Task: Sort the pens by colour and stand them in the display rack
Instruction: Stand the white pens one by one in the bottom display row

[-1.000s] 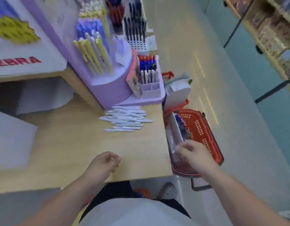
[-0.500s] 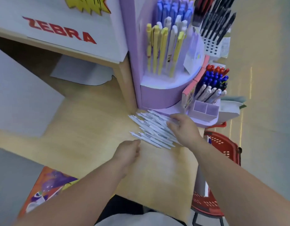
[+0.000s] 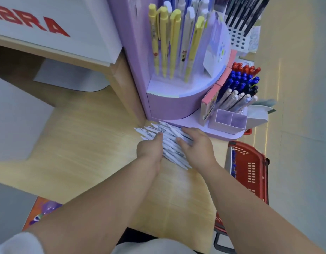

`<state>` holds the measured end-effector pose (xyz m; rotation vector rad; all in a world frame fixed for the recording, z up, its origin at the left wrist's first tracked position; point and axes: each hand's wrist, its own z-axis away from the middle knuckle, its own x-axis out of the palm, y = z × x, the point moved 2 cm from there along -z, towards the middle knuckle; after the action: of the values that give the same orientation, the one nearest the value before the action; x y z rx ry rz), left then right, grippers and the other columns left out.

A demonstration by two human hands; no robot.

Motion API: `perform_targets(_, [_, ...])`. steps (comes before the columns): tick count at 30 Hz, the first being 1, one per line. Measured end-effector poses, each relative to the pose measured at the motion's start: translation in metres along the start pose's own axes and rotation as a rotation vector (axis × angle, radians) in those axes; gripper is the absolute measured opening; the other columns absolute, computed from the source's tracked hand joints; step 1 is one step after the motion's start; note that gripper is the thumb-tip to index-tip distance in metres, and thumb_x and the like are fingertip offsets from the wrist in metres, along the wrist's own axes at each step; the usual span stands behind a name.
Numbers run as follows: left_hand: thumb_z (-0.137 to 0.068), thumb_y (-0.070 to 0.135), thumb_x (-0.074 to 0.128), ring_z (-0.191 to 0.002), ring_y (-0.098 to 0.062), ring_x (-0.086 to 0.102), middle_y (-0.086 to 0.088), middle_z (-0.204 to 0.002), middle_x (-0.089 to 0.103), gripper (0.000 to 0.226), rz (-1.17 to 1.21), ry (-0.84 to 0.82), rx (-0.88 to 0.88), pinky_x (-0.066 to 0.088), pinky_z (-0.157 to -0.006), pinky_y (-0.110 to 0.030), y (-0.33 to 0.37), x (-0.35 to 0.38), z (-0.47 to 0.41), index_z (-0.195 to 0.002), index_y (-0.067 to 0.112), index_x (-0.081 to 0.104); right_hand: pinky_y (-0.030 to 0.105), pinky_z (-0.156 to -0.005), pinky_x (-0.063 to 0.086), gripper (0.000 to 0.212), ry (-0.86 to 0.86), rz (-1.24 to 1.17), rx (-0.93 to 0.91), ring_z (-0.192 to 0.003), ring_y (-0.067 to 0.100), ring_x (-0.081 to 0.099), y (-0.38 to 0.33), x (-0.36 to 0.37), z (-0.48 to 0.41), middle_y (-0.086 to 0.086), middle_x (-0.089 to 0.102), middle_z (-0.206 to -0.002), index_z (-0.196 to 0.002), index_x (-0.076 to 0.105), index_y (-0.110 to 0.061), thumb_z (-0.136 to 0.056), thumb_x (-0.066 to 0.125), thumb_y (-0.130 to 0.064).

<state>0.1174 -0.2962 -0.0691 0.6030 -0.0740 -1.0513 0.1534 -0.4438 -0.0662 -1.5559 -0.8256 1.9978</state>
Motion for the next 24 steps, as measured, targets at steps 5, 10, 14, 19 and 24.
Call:
perform_targets(5, [-0.078, 0.042, 0.077, -0.08, -0.025, 0.069, -0.006, -0.086, 0.071, 0.038, 0.008, 0.04, -0.009, 0.06, -0.082, -0.043, -0.001, 0.015, -0.008, -0.093, 0.008, 0.067, 0.031, -0.097, 0.044, 0.045, 0.008, 0.059, 0.018, -0.114, 0.027, 0.055, -0.004, 0.012, 0.003, 0.004, 0.063, -0.123, -0.125, 0.065, -0.013, -0.082, 0.073, -0.025])
perform_targets(10, [-0.077, 0.041, 0.078, -0.083, -0.024, 0.068, -0.006, -0.095, 0.071, 0.045, -0.028, 0.08, 0.064, 0.051, -0.065, -0.028, -0.009, 0.01, -0.009, -0.103, 0.008, 0.065, 0.024, -0.088, 0.039, 0.039, -0.029, 0.047, 0.061, -0.107, 0.024, 0.054, -0.007, 0.01, 0.007, 0.002, 0.059, -0.114, -0.119, 0.069, -0.017, -0.081, 0.074, -0.022])
perform_targets(14, [-0.084, 0.03, 0.072, -0.087, -0.023, 0.069, -0.004, -0.095, 0.07, 0.027, -0.071, 0.006, 0.169, 0.054, -0.07, -0.031, -0.021, -0.005, 0.0, -0.101, 0.012, 0.063, 0.016, -0.064, 0.033, 0.016, -0.089, 0.056, 0.073, -0.083, 0.017, 0.053, -0.01, 0.012, 0.022, -0.001, 0.055, -0.09, -0.097, 0.071, -0.021, -0.082, 0.073, -0.026])
perform_targets(19, [-0.089, 0.015, 0.067, -0.086, -0.021, 0.07, -0.006, -0.095, 0.072, 0.016, 0.004, -0.143, 0.175, 0.055, -0.068, -0.032, -0.029, -0.022, 0.005, -0.104, 0.013, 0.064, 0.014, -0.062, 0.031, 0.013, -0.129, -0.03, 0.121, -0.081, 0.013, 0.052, -0.018, 0.024, 0.041, -0.001, 0.056, -0.096, -0.101, 0.07, -0.02, -0.088, 0.068, -0.023])
perform_targets(24, [-0.089, 0.012, 0.069, -0.082, -0.026, 0.072, -0.013, -0.093, 0.074, 0.017, 0.196, -0.263, 0.085, 0.054, -0.069, -0.035, -0.033, -0.031, 0.003, -0.106, 0.009, 0.066, 0.004, -0.064, 0.035, 0.005, -0.196, -0.084, 0.173, -0.075, 0.009, 0.047, -0.023, 0.034, 0.05, 0.001, 0.052, -0.093, -0.092, 0.061, -0.02, -0.092, 0.064, -0.024])
